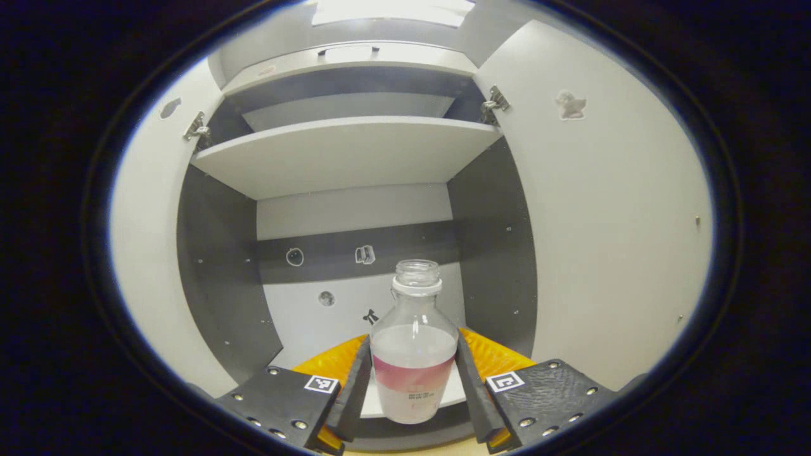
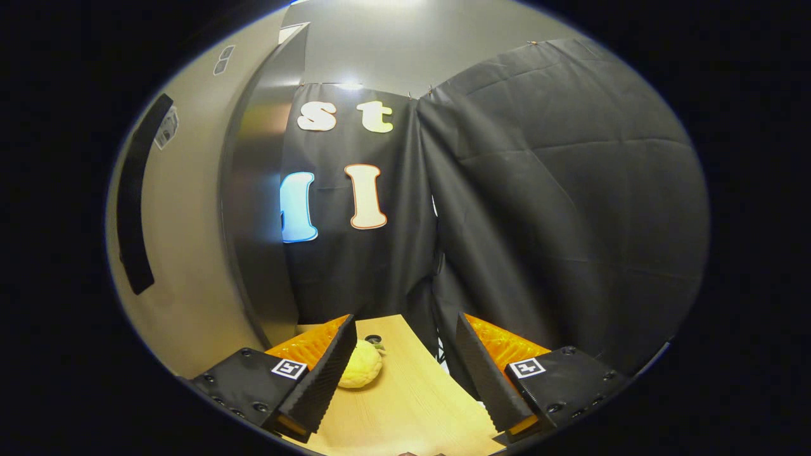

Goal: Grasp the bottle in the cabinet with the left hand and place it on the coaster, then close the right door with the right hand and the left door with the left hand.

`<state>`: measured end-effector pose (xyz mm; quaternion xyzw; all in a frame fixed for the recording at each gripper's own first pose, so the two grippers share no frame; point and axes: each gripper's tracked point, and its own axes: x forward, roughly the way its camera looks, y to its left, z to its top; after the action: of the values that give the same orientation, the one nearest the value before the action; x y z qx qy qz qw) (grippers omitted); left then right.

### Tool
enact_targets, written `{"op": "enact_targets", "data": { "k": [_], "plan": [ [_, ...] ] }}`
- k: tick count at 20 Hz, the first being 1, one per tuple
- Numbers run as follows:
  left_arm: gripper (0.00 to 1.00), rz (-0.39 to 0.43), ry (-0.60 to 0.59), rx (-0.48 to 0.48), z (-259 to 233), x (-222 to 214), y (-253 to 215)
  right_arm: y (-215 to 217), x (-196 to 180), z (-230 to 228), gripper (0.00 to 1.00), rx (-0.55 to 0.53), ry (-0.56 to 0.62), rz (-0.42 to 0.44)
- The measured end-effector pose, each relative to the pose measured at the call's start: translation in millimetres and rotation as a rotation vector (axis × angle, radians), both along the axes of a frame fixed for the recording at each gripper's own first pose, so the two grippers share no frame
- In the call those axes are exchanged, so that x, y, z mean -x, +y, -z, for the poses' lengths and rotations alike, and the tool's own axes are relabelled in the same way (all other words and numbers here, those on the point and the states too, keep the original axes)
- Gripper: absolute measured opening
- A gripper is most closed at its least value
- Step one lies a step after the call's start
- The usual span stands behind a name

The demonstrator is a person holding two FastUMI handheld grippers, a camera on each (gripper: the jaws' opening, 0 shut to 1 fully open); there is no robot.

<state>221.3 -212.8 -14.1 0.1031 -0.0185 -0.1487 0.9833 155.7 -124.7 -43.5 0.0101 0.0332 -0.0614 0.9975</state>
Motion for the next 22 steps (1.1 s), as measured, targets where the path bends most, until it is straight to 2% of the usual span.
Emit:
{"op": "enact_targets", "data": {
  "k": [2, 3, 5, 8, 13, 14, 15, 17, 18, 19, 20, 22],
  "plan": [
    [0.69, -0.01, 0.027, 0.011, 14.6, 23.9, 10.8, 2.7, 8.5, -5.2, 1.0, 0.015, -0.014, -0.002],
    [0.69, -0.01, 0.043, 0.025, 22.4, 36.2, 16.6, 4.3, 12.2, -7.9, 0.96, 0.019, -0.017, -0.005],
    [0.7, -0.017, 0.056, 0.036, 32.5, 59.8, 29.1, 9.8, 19.5, -10.7, 1.0, 0.016, -0.022, -0.019],
    [0.7, -0.043, 0.075, 0.029, 46.7, 89.1, 50.4, 14.1, 30.9, -15.8, 1.0, 0.026, -0.026, -0.034],
    [0.7, -0.067, 0.083, 0.083, 73.0, 132.7, 79.4, 21.6, 47.7, -25.1, 1.0, 0.022, -0.037, -0.057],
    [0.7, -0.085, 0.091, 0.088, 85.5, 141.5, 86.6, 22.7, 50.8, -26.6, 1.0, 0.021, -0.04, -0.06],
    [0.77, -0.095, 0.106, 0.098, 102.1, 150.3, 92.5, 23.6, 54.7, -28.3, 1.0, 0.019, -0.04, -0.063],
    [0.77, -0.113, 0.141, 0.116, 127.4, 169.4, 93.8, 25.6, 63.1, -32.5, 1.0, 0.011, -0.043, -0.07],
    [0.7, -0.121, 0.149, 0.118, 139.7, 176.4, 95.9, 26.0, 66.4, -35.0, 1.0, 0.01, -0.047, -0.07],
    [0.7, -0.13, 0.16, 0.119, 154.5, 184.2, 98.5, 26.4, 69.7, -38.2, 1.0, 0.012, -0.051, -0.072],
    [0.77, -0.138, 0.17, 0.125, 166.1, 189.3, 100.4, 27.5, 73.3, -39.5, 1.0, 0.016, -0.051, -0.078],
    [0.78, -0.145, 0.182, 0.161, 186.1, 199.7, 104.9, 29.8, 78.6, -41.2, 1.0, 0.038, -0.044, -0.093]
  ]
}}
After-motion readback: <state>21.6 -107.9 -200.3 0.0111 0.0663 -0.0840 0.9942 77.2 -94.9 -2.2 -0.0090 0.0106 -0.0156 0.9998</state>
